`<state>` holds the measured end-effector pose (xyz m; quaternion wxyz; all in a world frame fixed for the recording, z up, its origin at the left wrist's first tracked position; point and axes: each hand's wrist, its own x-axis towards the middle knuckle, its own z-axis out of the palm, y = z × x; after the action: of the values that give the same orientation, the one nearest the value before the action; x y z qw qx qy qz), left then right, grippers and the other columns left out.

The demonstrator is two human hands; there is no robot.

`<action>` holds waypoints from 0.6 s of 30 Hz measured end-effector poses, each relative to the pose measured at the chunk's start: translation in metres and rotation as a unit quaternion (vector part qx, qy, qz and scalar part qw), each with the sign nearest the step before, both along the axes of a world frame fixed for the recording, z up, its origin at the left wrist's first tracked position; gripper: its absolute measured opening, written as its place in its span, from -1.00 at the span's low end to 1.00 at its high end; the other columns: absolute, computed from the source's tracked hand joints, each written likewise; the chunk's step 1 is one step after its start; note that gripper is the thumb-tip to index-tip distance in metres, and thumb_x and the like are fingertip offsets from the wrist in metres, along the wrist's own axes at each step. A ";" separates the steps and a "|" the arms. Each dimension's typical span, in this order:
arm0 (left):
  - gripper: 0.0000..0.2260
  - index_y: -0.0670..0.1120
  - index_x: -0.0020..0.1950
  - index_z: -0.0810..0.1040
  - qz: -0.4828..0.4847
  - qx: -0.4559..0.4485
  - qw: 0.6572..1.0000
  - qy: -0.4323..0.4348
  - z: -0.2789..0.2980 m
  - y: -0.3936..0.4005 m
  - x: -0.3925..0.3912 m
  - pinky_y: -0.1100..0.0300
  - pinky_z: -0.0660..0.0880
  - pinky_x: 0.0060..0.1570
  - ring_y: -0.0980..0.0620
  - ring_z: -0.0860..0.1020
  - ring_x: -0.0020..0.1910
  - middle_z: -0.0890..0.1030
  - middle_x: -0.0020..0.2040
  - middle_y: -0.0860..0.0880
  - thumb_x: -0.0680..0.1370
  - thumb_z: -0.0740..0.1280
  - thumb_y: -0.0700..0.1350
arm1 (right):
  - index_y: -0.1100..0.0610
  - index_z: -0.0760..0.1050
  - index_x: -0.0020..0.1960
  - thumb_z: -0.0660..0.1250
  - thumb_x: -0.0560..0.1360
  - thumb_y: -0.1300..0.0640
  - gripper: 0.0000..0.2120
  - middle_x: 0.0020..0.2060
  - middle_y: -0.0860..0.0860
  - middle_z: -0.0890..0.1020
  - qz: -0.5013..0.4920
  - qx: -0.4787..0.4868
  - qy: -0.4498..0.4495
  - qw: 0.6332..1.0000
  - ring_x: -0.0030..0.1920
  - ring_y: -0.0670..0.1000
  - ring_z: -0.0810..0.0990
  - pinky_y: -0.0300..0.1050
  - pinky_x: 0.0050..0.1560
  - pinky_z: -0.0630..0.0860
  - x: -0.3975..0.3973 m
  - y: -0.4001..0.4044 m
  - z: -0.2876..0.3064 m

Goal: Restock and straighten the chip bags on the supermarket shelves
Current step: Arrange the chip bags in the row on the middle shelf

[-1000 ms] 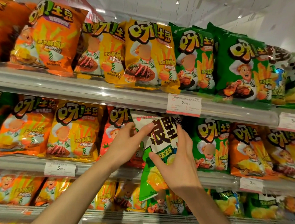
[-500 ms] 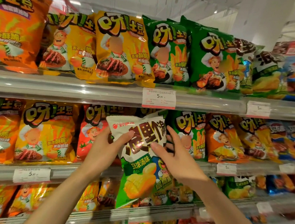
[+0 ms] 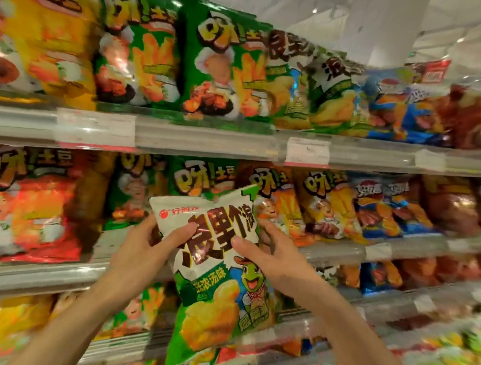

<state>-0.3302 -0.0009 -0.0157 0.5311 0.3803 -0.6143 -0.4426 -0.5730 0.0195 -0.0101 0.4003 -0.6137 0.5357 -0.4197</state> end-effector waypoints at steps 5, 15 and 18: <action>-0.73 0.30 0.04 0.65 0.014 0.006 1.000 0.010 -0.008 0.004 -0.102 0.22 0.62 -0.20 0.12 0.72 -0.06 0.75 0.00 0.13 0.37 0.43 0.27 | -0.21 0.38 0.39 0.51 0.15 -0.49 -0.11 0.20 -0.24 0.63 0.000 -0.014 -0.013 1.000 0.18 -0.27 0.60 -0.20 0.18 0.59 -0.100 0.003 -0.001; -0.82 0.34 -0.04 0.64 0.023 0.043 0.999 -0.012 -0.003 0.004 -0.253 0.31 0.61 -0.30 0.15 0.72 -0.11 0.75 -0.05 0.16 0.38 0.43 0.23 | -0.29 0.39 0.32 0.49 0.29 -0.41 -0.33 0.17 -0.30 0.64 0.004 0.003 -0.014 1.000 0.17 -0.23 0.62 -0.10 0.23 0.58 -0.250 0.008 0.002; -0.82 0.31 -0.02 0.64 0.022 0.038 0.999 -0.024 0.002 -0.002 -0.273 0.24 0.63 -0.26 0.17 0.71 -0.10 0.74 -0.03 0.17 0.39 0.43 0.23 | -0.18 0.40 0.35 0.50 0.26 -0.41 -0.25 0.19 -0.20 0.66 -0.009 0.004 -0.034 0.999 0.17 -0.12 0.65 0.04 0.24 0.58 -0.270 0.005 0.004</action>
<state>-0.6034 -0.0028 -0.0138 0.5107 0.4240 -0.6015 -0.4445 -0.8426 0.0244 -0.0060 0.4167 -0.5927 0.5292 -0.4415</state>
